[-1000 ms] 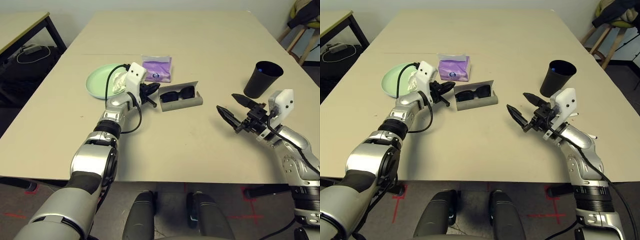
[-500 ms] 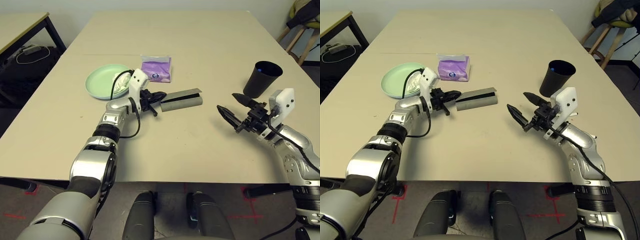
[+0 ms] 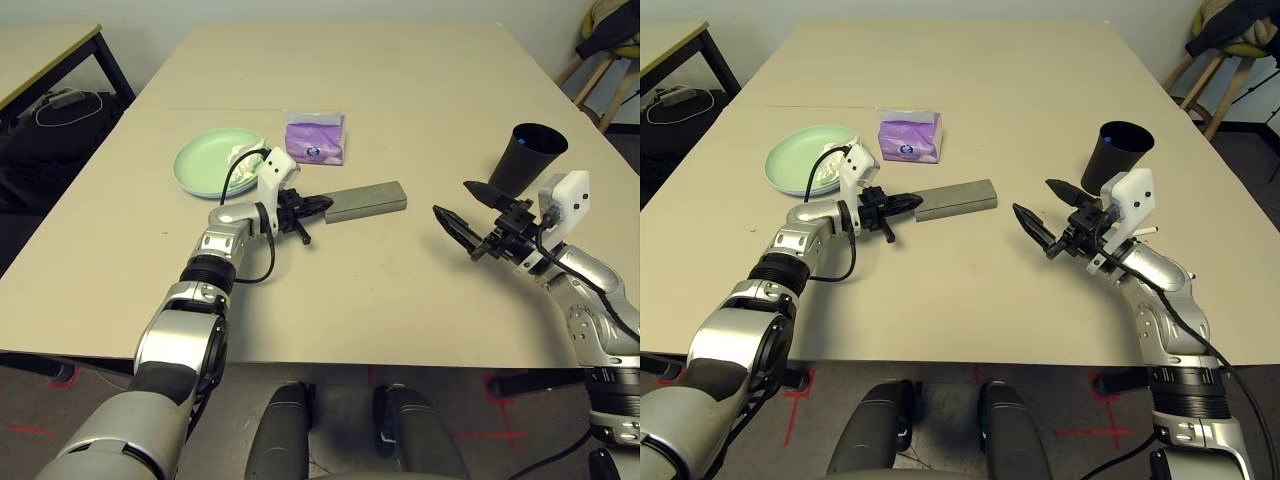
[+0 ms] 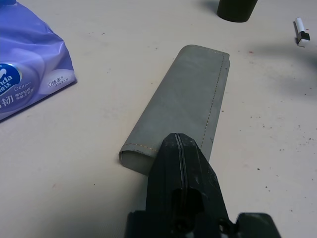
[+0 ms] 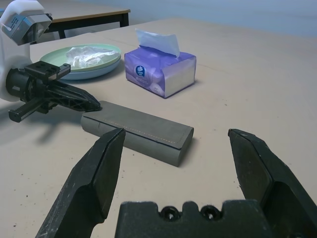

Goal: Organize and tidy the items on the table.

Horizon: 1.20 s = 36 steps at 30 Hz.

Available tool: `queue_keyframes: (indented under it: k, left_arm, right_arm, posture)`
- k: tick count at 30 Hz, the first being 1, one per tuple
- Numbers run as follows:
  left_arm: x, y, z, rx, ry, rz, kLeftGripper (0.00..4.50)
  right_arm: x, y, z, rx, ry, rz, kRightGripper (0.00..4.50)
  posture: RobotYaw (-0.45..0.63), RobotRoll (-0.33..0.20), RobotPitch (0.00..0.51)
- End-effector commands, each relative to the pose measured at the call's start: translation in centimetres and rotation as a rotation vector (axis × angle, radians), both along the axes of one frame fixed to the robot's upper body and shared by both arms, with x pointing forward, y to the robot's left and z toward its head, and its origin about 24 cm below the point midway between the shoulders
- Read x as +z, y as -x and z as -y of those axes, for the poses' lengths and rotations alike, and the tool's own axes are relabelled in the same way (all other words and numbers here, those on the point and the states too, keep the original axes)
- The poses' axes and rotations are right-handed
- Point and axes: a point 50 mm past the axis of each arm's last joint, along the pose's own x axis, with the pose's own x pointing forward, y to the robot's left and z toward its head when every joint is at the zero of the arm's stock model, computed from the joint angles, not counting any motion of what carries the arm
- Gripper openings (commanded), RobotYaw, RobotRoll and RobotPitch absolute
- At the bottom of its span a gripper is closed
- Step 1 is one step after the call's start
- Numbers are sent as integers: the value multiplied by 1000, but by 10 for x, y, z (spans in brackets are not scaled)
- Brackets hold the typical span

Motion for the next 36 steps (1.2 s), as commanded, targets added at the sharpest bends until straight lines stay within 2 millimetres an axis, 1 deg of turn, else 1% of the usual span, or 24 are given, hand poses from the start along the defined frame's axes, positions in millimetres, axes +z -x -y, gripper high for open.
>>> queue_keyframes:
  k: [1, 4, 6, 11, 12, 14, 15, 20, 21, 24, 27, 36]
  left_arm:
    - [-6, 3, 0, -19, 18, -24, 17]
    - [7, 4, 2, -69, 110, 27, 17]
    - [15, 6, 2, -110, 141, 58, 17]
    - [26, 16, 3, -246, 140, 107, 17]
    - [27, 18, 4, -273, 131, 112, 185]
    - [29, 22, 5, -316, 110, 127, 635]
    - [31, 24, 6, -336, 98, 138, 979]
    - [38, 34, 12, -423, 26, 173, 2856]
    - [39, 35, 12, -430, 18, 174, 3294]
    - [41, 39, 13, -463, 7, 174, 4398]
    - [40, 45, 14, -490, -9, 186, 4456]
    - [34, 50, 12, -463, 26, 214, 4456]
  right_arm:
    - [-1, 1, 3, -7, 1, -4, 4500]
    - [-2, 1, 3, -7, -2, -5, 4500]
    - [-2, 0, 2, -6, -3, -6, 4500]
    - [-2, -4, 2, 0, -1, -8, 4500]
    - [-2, -5, 2, 2, 0, -9, 4500]
    - [-2, -6, 2, 7, 2, -9, 4500]
    - [-2, -7, 2, 10, 3, -8, 4500]
    - [-1, -12, 2, 37, 29, -8, 4500]
    - [-2, -13, 2, 40, 35, -10, 4500]
    - [-6, -16, 4, 46, 96, -36, 4500]
    - [-8, -17, 8, 64, 134, -61, 4500]
    - [6, -17, 27, 155, 305, -91, 4500]
  posture:
    - [38, 0, 128]
    - [46, 0, 125]
    - [53, 0, 125]
    - [65, 0, 123]
    - [68, 0, 123]
    - [72, 0, 122]
    - [73, 0, 121]
    - [83, 0, 117]
    - [83, 0, 117]
    - [83, 0, 118]
    - [86, 0, 118]
    - [100, 0, 122]
